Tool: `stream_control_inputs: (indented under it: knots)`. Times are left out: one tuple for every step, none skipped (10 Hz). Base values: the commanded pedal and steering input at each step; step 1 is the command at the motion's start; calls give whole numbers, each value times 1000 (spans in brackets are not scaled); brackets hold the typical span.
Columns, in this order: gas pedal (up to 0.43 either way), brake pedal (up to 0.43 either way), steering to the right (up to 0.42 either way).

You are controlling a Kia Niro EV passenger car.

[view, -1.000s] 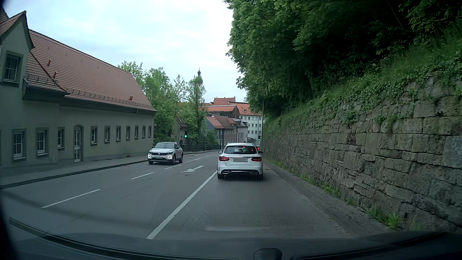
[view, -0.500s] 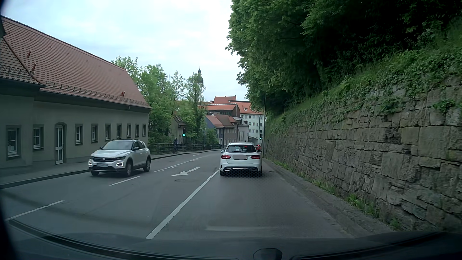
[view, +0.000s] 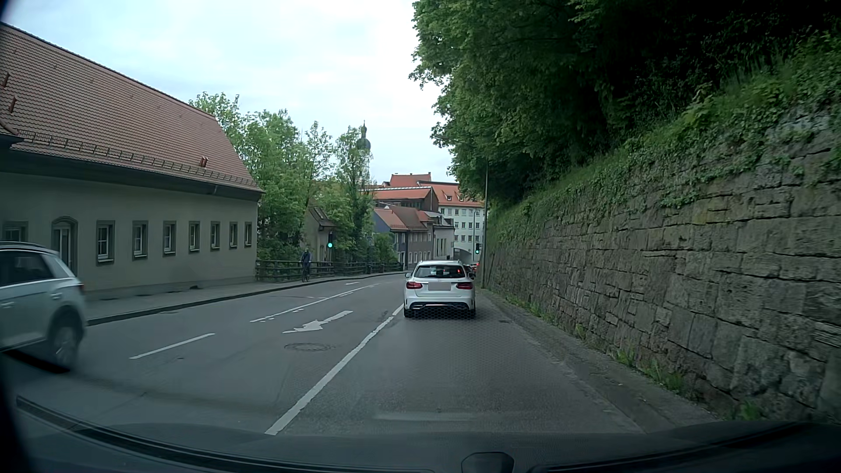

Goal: Follow the waypoints while adhering to traffic rules and regulations

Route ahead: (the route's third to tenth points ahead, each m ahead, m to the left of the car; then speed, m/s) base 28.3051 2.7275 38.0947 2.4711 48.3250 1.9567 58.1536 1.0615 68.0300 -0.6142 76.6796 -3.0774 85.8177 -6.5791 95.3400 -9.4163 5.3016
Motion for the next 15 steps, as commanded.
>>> stream_control_inputs:
  knots:
    - [110, 0, -6]
    - [110, 0, -6]
    - [110, 0, -6]
    - [110, 0, -5]
    - [98, 0, -5]
    - [98, 0, -5]
    - [98, 0, -5]
    - [98, 0, -5]
    - [87, 0, -5]
    - [87, 0, -5]
    - [79, 0, -5]
    - [79, 0, -5]
    - [67, 0, -5]
    - [59, 0, -5]
    - [39, 0, -5]
